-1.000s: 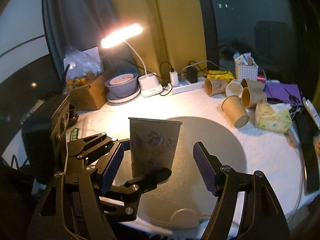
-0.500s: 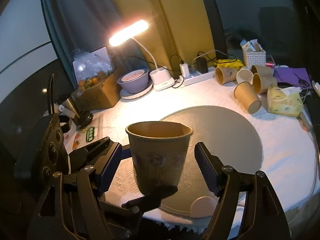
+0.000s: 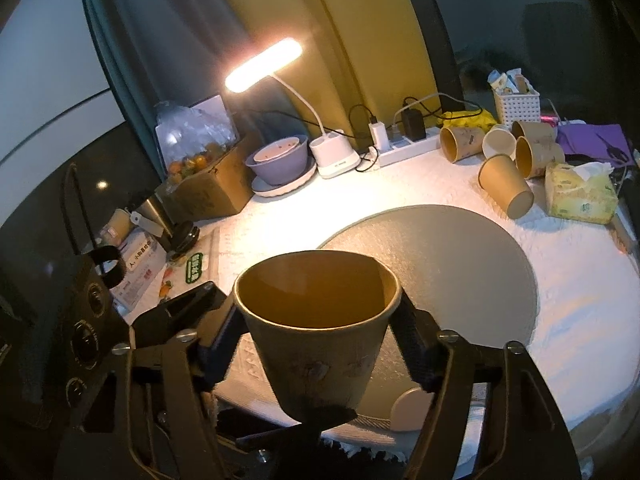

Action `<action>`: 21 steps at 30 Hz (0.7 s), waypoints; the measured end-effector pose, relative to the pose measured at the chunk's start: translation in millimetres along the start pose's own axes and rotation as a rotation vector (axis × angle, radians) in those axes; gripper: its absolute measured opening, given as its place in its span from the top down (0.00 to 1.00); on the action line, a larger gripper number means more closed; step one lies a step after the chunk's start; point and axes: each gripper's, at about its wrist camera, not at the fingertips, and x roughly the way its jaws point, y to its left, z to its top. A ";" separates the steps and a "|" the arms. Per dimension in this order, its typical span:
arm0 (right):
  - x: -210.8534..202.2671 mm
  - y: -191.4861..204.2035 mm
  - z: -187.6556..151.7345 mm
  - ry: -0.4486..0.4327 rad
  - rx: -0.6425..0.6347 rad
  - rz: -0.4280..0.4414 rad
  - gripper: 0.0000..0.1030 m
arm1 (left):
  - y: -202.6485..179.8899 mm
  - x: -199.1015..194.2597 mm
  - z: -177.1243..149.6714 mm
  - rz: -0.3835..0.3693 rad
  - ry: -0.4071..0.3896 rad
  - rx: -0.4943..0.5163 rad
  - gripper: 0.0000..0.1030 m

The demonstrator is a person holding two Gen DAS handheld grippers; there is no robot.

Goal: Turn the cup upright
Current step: 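Grasp the cup rim with the right gripper while the left gripper holds the cup, then open the left gripper to release the cup while the right gripper holds it upright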

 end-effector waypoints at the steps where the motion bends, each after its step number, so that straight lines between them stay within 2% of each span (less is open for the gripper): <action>1: 0.1 -0.9 0.0 0.002 0.003 0.001 0.31 | -0.1 0.0 0.2 0.000 0.000 0.001 0.33; 10: 2.4 -2.7 -1.1 0.013 0.011 0.009 0.33 | -1.0 -0.1 2.2 0.004 0.016 0.007 0.32; 16: 3.4 -3.0 -0.6 0.014 0.010 0.006 0.33 | 4.4 4.6 4.2 -0.006 0.053 -0.032 0.31; 18: 4.3 -3.3 -0.5 0.015 0.008 0.006 0.33 | 9.8 6.4 3.4 -0.021 0.067 -0.071 0.21; 21: 6.4 -6.1 0.6 0.015 0.011 0.002 0.33 | 15.2 4.3 2.6 -0.019 0.063 -0.097 0.19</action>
